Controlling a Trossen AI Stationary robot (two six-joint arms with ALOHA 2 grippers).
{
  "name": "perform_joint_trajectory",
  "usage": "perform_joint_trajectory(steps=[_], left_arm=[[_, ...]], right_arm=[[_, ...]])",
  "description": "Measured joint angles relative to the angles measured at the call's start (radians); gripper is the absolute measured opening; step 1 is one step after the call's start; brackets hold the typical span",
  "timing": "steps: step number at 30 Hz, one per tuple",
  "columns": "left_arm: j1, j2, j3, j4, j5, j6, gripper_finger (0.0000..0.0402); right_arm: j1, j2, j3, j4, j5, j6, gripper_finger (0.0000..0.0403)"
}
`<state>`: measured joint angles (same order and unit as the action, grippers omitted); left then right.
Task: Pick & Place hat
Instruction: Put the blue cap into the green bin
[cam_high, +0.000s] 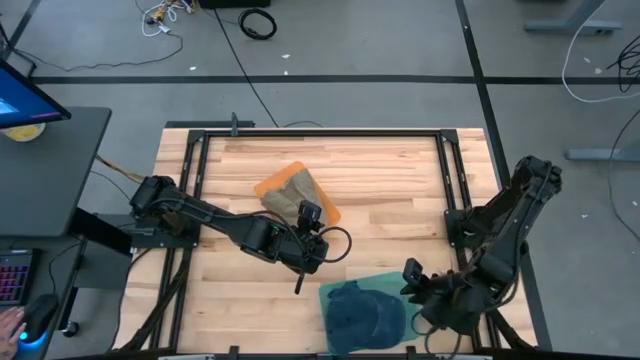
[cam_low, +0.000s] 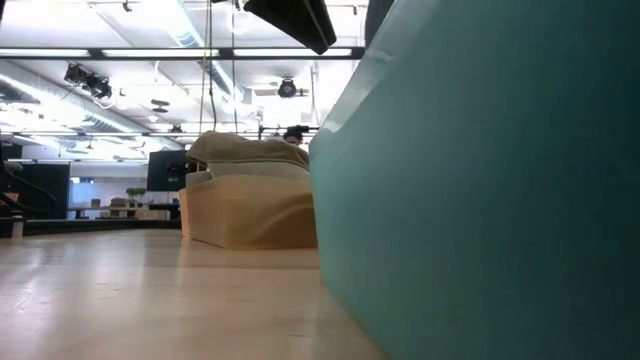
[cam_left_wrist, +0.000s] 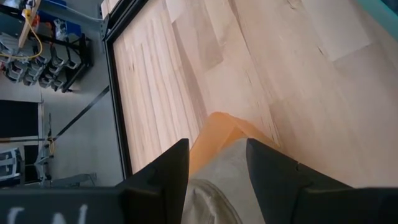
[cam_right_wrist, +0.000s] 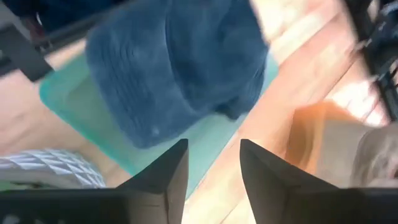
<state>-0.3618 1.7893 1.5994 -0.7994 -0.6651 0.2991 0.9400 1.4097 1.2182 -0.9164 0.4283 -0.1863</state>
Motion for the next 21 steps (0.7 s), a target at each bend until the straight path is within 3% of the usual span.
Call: perform_joint_trajectory(steps=[4,8,11,14,17,21], left_arm=[[0.000,0.000,0.000,0.000,0.000,-0.001,0.0165],[0.000,0.000,0.000,0.001,0.000,-0.001,0.0165],[0.000,0.000,0.000,0.001,0.000,0.000,0.0165],[0.003,0.000,0.000,0.002,0.000,0.000,0.0165],[0.009,0.000,0.000,0.002,0.000,0.002,0.0165],[0.018,0.000,0.000,0.002,0.000,0.001,0.0165]], right_arm=[[-0.001,-0.001,0.041,0.073,0.019,-0.007,0.0134],[-0.041,-0.002,-0.002,0.215,-0.006,-0.012,0.0105],[-0.087,-0.001,-0.063,0.301,-0.115,-0.048,0.0068],[-0.137,0.000,-0.150,0.445,-0.290,-0.089,0.0021],[-0.173,0.000,-0.219,0.616,-0.465,-0.170,0.0008],[-0.200,0.025,-0.253,0.673,-0.493,-0.211,0.0005]])
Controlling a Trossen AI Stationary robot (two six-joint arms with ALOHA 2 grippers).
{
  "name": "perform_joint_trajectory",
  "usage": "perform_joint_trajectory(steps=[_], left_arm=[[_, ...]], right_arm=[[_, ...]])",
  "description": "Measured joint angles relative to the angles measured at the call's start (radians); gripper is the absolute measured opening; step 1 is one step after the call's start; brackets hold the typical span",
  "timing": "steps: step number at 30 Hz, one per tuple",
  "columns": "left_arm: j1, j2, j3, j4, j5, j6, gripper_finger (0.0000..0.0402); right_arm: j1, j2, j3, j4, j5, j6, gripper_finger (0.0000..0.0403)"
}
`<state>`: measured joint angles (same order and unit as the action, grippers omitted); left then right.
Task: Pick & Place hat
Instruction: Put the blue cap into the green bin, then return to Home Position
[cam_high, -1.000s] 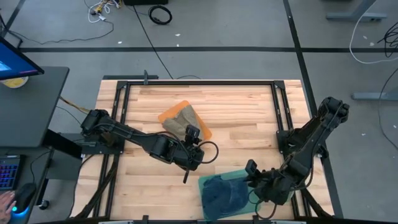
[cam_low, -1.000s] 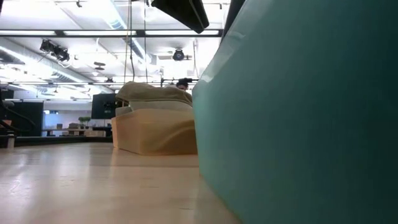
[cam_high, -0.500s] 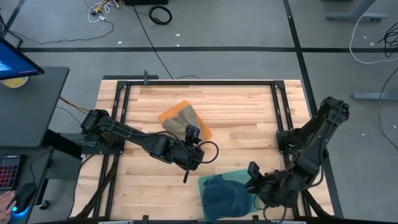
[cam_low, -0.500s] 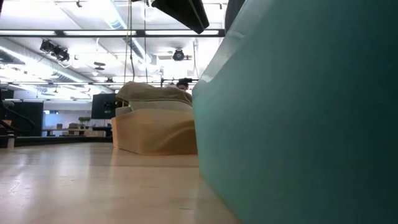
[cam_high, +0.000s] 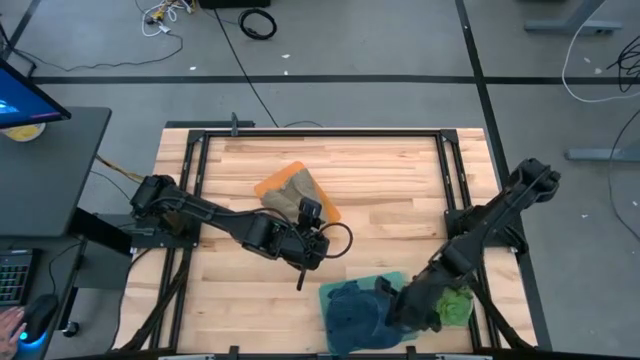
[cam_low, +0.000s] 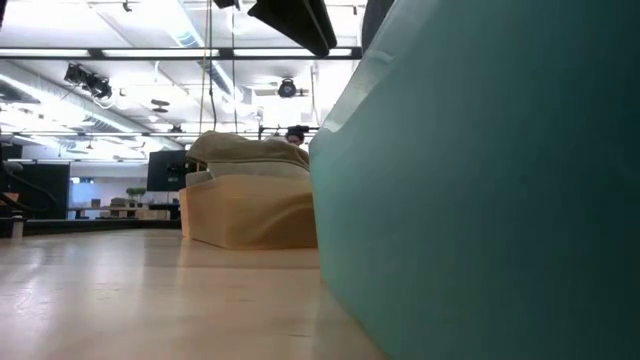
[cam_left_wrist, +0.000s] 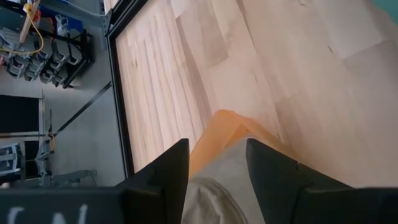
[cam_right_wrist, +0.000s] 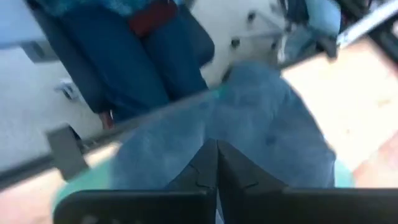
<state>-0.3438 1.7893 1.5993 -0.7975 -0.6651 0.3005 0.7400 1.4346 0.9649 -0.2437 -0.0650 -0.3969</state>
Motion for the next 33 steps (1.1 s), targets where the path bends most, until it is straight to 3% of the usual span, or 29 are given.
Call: perform_joint_trajectory(steps=[5,11,21,29,33], left_arm=[[0.001,0.000,0.000,0.000,0.000,0.000,0.0165],[0.001,0.000,0.000,-0.001,0.000,-0.001,0.0165],[0.000,0.000,0.000,0.000,0.000,-0.022,0.0165],[-0.015,-0.051,0.039,-0.046,0.000,-0.212,0.0165],[-0.030,-0.144,0.050,-0.076,-0.005,-0.341,0.0165]], right_arm=[[-0.044,0.105,-0.002,-0.006,-0.007,-0.001,0.0004],[-0.095,0.182,0.000,-0.049,-0.136,0.027,0.0002],[-0.158,0.187,0.001,-0.117,-0.059,0.014,0.0001],[-0.157,0.035,0.123,-0.219,-0.039,0.018,0.0007],[-0.156,-0.073,0.197,-0.324,0.047,0.092,0.0007]])
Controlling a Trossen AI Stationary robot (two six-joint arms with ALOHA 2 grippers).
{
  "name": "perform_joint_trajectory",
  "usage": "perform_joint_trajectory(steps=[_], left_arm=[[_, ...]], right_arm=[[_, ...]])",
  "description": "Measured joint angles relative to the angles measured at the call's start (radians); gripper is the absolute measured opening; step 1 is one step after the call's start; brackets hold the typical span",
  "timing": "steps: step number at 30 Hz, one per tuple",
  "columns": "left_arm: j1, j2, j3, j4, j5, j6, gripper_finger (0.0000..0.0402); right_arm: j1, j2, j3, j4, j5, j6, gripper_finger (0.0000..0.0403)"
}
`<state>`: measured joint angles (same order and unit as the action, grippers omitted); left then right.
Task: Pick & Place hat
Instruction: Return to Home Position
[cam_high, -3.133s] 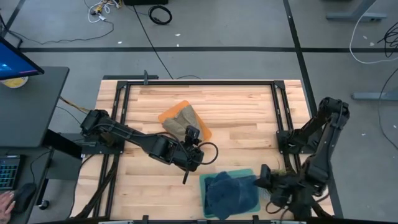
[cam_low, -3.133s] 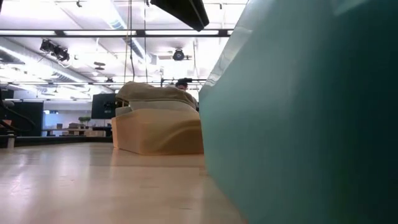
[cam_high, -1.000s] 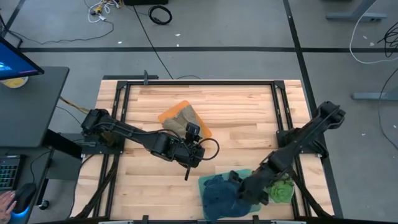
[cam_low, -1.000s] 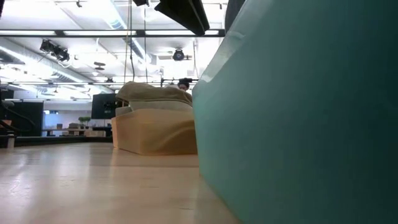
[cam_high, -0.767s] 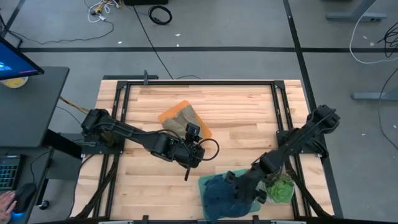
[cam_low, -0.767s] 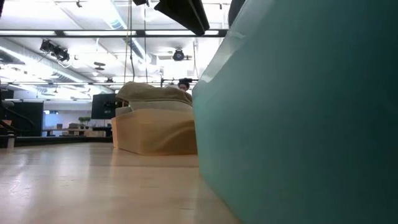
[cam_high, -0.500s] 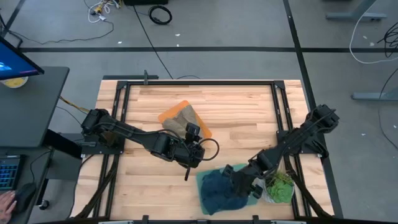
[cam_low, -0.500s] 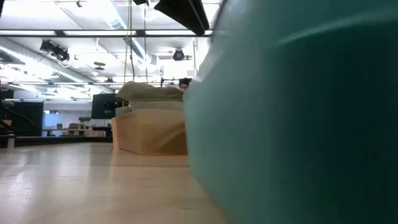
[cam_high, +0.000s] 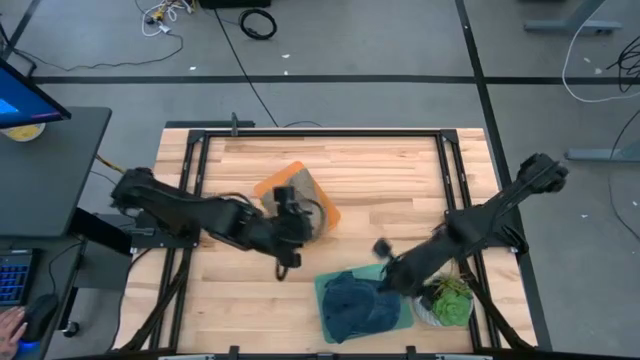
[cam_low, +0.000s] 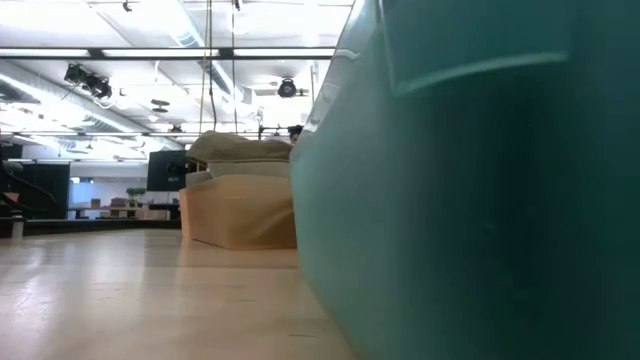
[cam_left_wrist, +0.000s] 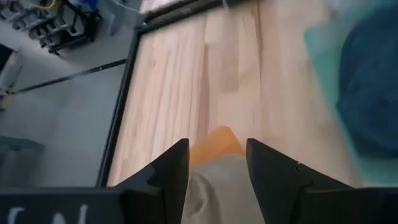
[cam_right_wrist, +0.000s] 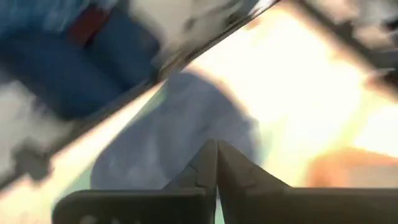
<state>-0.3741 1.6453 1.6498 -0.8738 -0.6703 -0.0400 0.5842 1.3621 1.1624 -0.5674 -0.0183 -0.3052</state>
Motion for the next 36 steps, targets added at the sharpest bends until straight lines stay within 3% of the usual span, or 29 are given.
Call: perform_joint_trajectory(steps=[5,9,13,24,30,36], left_arm=[[-0.011,-0.154,-0.001,-0.040,-0.006,-0.122,0.0165],[-0.027,-0.274,-0.070,-0.037,-0.036,-0.148,0.0165],[-0.035,-0.427,-0.251,0.034,-0.058,-0.171,0.0165],[-0.002,-0.821,-0.863,0.492,-0.057,-0.168,0.0165],[0.030,-0.994,-1.047,0.640,-0.058,-0.107,0.0165],[0.067,-1.151,-1.173,0.666,-0.055,-0.070,0.0163]], right_arm=[[-0.021,-0.181,0.038,-0.021,0.159,0.154,0.0004],[-0.064,-0.317,-0.013,0.007,0.258,0.169,0.0004],[-0.116,-0.424,-0.141,0.054,0.233,0.192,0.0004],[-0.273,-0.668,-0.530,0.317,0.210,0.266,0.0004],[-0.353,-0.809,-0.645,0.404,0.201,0.259,0.0004],[-0.409,-0.935,-0.731,0.462,0.193,0.218,0.0004]])
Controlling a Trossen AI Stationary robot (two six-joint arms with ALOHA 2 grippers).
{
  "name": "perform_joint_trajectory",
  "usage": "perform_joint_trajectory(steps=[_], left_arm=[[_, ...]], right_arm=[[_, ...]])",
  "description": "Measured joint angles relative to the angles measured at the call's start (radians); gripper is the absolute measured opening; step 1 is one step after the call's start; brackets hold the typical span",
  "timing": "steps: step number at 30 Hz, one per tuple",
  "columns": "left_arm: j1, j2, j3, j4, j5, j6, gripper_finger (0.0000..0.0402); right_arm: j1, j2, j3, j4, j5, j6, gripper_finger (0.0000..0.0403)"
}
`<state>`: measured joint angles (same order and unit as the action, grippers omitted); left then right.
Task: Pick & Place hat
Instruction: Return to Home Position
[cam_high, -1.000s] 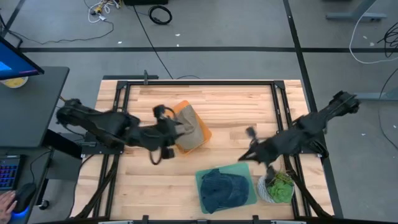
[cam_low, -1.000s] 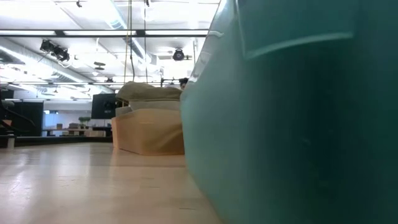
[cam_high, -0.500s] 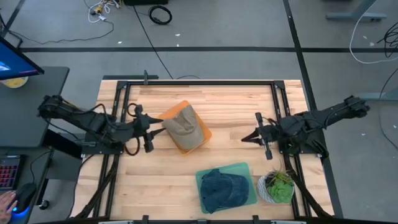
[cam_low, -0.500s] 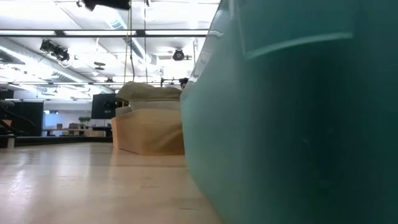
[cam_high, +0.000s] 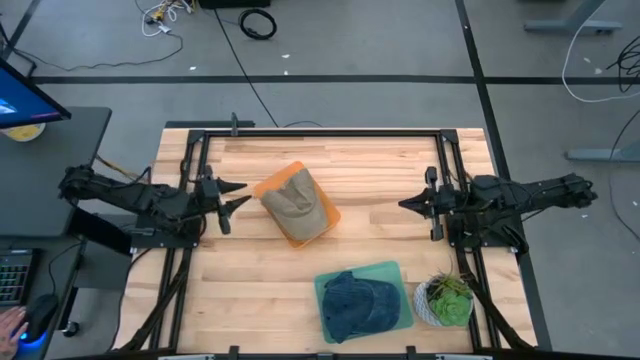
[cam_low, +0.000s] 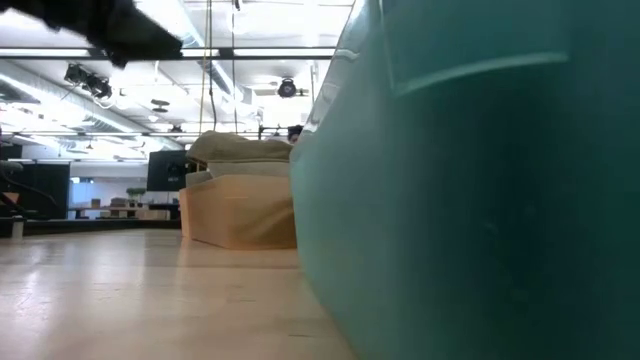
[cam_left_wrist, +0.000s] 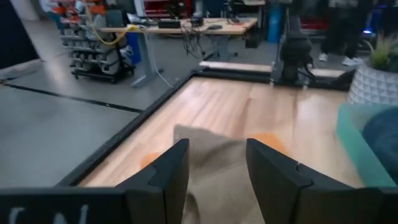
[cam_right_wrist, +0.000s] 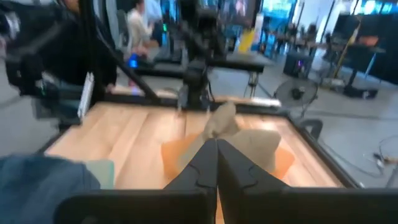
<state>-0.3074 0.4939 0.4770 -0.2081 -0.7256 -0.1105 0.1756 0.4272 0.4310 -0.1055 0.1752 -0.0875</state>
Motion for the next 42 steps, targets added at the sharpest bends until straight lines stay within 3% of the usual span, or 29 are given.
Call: perform_joint_trajectory(steps=[8,13,19,27,33,42], left_arm=[[0.041,-0.177,-0.237,0.263,0.256,0.152,0.0139],[0.113,-0.251,-0.313,0.299,0.285,0.183,0.0130],[0.225,-0.329,-0.378,0.311,0.393,0.179,0.0120],[0.309,-0.393,-0.438,0.319,0.423,0.174,0.0115],[0.335,-0.396,-0.468,0.315,0.515,0.130,0.0115],[0.338,-0.396,-0.468,0.317,0.517,0.143,0.0115]], right_arm=[[-0.036,-0.163,-0.157,0.087,-0.045,0.013,0.0004],[-0.057,-0.259,-0.209,0.089,-0.045,0.004,0.0004],[-0.082,-0.356,-0.254,0.081,-0.045,0.005,0.0004],[-0.083,-0.427,-0.338,0.077,-0.045,0.024,0.0004],[-0.083,-0.427,-0.371,0.073,-0.043,0.054,0.0004],[-0.083,-0.427,-0.415,0.130,-0.090,0.071,0.0004]])
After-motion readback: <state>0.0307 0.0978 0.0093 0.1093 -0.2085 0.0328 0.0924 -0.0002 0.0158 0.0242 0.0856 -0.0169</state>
